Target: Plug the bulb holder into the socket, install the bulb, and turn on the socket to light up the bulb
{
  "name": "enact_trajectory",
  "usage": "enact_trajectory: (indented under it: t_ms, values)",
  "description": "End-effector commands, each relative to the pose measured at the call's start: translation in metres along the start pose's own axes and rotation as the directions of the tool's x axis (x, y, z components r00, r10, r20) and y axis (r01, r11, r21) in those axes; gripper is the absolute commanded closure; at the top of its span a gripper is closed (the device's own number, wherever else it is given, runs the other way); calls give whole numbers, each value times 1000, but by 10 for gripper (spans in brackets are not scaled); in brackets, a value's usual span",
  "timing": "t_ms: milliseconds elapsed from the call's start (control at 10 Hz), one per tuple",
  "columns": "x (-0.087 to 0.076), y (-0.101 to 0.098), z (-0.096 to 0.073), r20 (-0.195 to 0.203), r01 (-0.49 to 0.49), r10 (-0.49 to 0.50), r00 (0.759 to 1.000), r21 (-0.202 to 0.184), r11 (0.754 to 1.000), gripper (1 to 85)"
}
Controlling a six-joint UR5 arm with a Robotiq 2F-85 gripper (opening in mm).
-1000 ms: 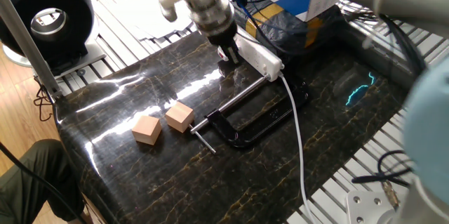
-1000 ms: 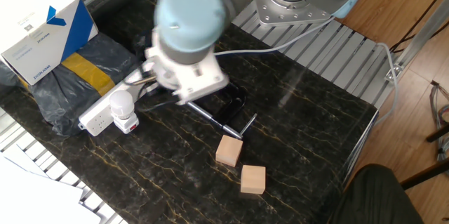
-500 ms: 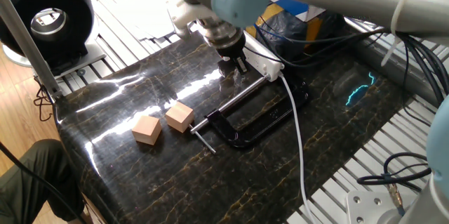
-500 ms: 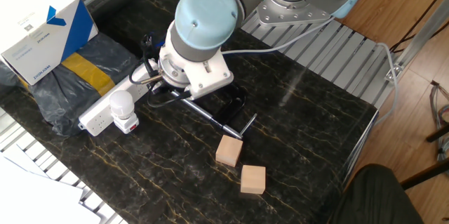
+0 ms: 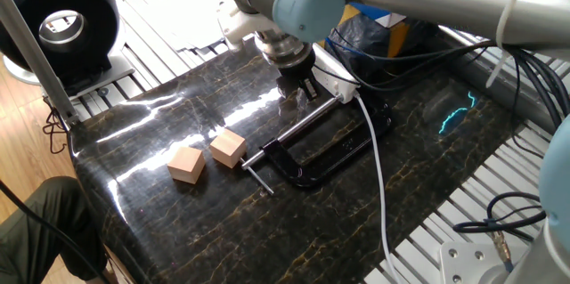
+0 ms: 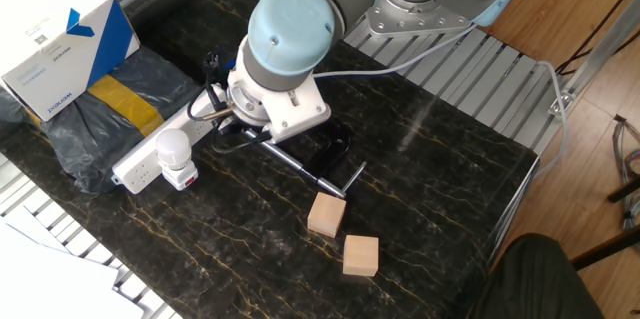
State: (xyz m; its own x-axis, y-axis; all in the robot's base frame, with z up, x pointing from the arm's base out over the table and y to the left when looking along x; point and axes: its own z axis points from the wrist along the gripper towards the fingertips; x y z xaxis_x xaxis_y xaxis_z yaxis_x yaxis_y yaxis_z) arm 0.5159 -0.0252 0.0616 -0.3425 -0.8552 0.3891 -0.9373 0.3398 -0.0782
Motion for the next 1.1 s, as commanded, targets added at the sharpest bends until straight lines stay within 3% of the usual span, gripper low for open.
enact_trajectory:
  t_ms: [0, 200, 300, 500, 800, 1000]
  values:
    - [2, 7, 13, -6, -22, 23, 1000, 15, 1000, 847]
    - [8, 6, 23, -11, 20, -20, 1000, 33, 999, 847]
    - [17, 0, 29, -31, 29, -27, 999, 61, 998, 847]
    - [25, -11, 26, -61, 42, -36, 997, 103, 994, 847]
    - [21, -13, 34, -42, 36, -31, 999, 107, 994, 847]
    - [25, -16, 34, -61, 47, -41, 997, 117, 992, 847]
